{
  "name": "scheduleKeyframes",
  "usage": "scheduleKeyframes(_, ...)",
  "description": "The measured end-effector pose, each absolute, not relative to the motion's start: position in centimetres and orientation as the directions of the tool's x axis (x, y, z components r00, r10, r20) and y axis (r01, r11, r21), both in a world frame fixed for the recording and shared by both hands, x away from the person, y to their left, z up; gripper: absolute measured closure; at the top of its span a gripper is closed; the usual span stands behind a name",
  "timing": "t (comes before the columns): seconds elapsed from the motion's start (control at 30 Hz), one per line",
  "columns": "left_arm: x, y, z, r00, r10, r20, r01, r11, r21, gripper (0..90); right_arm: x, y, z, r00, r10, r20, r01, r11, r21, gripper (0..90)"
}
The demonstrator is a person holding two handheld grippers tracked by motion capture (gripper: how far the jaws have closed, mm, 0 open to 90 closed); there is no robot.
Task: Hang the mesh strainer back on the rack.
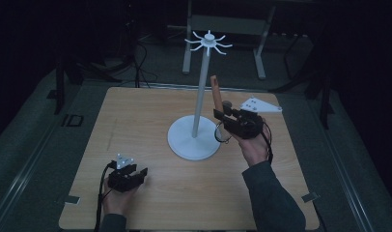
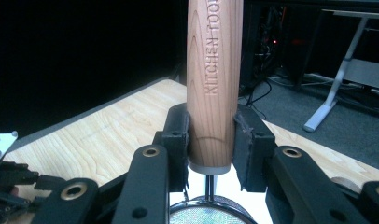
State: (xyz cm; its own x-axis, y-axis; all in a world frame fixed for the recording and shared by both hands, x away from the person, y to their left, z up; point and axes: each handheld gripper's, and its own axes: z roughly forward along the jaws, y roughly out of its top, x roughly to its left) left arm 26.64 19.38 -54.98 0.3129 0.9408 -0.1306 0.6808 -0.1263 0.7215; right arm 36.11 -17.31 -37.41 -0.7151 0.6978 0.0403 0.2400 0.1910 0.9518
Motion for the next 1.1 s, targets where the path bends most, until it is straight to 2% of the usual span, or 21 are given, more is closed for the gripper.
scheduleKeyframes(1.1,26.6,19.4,-55.0,0.313,0.940,-0.133,0.682,-0.125,0.720,51.2,36.0,-18.1,-35.2,-0.705,0.707,0.057,0.192,0.112,0.975,68.9)
